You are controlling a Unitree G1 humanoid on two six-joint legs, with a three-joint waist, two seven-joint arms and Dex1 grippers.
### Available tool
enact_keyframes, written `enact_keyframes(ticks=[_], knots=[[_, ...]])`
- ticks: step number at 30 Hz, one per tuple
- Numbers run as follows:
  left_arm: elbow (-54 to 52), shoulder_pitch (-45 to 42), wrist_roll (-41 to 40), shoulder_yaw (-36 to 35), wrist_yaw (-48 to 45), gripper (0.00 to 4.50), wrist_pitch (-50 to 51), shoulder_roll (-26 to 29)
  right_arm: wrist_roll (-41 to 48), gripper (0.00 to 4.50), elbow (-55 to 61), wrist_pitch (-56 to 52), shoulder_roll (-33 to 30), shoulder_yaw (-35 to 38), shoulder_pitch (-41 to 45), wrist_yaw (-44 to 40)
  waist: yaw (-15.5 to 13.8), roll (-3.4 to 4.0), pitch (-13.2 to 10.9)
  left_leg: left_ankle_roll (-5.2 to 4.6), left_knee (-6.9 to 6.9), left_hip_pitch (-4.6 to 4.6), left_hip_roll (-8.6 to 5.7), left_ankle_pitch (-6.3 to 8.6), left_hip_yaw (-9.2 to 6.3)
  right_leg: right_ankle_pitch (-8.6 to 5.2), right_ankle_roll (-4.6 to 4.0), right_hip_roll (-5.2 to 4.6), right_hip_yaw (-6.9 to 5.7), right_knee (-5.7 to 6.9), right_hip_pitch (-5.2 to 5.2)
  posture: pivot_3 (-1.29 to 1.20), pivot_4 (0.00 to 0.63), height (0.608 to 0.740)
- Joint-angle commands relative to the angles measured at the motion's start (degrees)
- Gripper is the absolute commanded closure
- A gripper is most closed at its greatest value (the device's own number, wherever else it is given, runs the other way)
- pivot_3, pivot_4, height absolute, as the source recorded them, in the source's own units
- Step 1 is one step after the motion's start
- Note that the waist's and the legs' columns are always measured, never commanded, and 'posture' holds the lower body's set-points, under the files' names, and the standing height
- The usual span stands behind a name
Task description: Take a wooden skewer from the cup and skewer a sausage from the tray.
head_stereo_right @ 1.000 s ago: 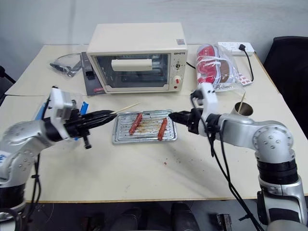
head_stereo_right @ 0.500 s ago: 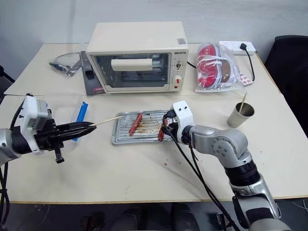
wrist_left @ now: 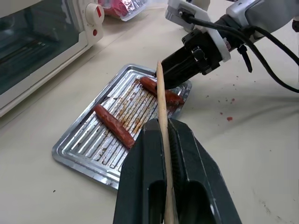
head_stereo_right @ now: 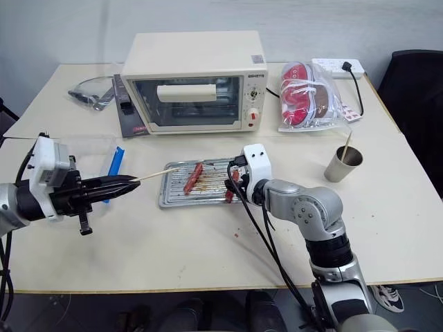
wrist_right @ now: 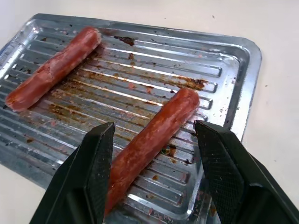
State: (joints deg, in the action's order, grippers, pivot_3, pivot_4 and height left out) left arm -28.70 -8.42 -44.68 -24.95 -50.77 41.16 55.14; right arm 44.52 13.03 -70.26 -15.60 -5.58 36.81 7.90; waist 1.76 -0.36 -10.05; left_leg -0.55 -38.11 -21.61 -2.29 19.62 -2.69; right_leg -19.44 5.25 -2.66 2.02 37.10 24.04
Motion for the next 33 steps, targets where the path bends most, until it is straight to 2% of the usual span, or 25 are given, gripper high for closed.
enact_keyframes(ticks=[1, 9, 16, 25, 33], knots=[[0.03, -1.33, 0.21, -0.09, -0.13, 4.50, -1.10, 0.66, -2.24, 1.70, 0.28, -0.04, 1.46, 0.93, 1.14, -1.50, 0.06, 0.00, 0.00, 0.01, 0.00, 0.00, 0.00, 0.00, 0.00, 0.00, 0.00, 0.00, 0.00, 0.02, 0.02, 0.00, 0.150, 0.740], [0.60, -2.14, 0.60, 0.52, -0.38, 4.50, -1.43, 0.69, -6.52, 1.70, -2.22, 0.69, 5.13, -0.40, 1.40, -4.94, 0.09, 0.00, 0.00, 0.05, -0.01, 0.00, -0.01, -0.03, 0.12, 0.00, 0.00, -0.01, 0.01, 0.35, 0.22, 0.00, 0.150, 0.740], [0.47, -1.73, 0.75, 0.41, -0.15, 4.50, -1.75, 0.38, -11.18, 1.70, -4.07, 1.95, 5.38, -2.04, 1.71, -8.97, 0.18, -0.01, 0.00, 0.16, -0.03, 0.00, 0.00, -0.14, 0.17, 0.00, -0.03, -0.01, 0.01, 0.53, 0.32, 0.00, 0.150, 0.740], [0.46, -1.18, 1.04, 0.28, -0.05, 4.50, -2.48, -0.03, -16.77, 1.70, -1.32, 4.87, -0.55, -9.88, 0.27, -18.48, 0.19, -0.02, 0.01, 0.20, -0.03, 0.00, -0.01, -0.19, 0.16, 0.00, -0.06, -0.01, 0.01, 0.62, 0.36, 0.00, 0.150, 0.740], [1.38, -1.45, 1.83, 1.23, -0.49, 4.50, -3.84, -0.51, -22.96, 1.70, -1.90, 9.92, -3.68, -12.50, -0.63, -22.49, 0.07, -0.04, 0.02, 0.20, -0.04, 0.00, -0.01, -0.19, 0.16, 0.00, -0.06, -0.01, 0.02, 0.61, 0.36, 0.00, 0.150, 0.740]])
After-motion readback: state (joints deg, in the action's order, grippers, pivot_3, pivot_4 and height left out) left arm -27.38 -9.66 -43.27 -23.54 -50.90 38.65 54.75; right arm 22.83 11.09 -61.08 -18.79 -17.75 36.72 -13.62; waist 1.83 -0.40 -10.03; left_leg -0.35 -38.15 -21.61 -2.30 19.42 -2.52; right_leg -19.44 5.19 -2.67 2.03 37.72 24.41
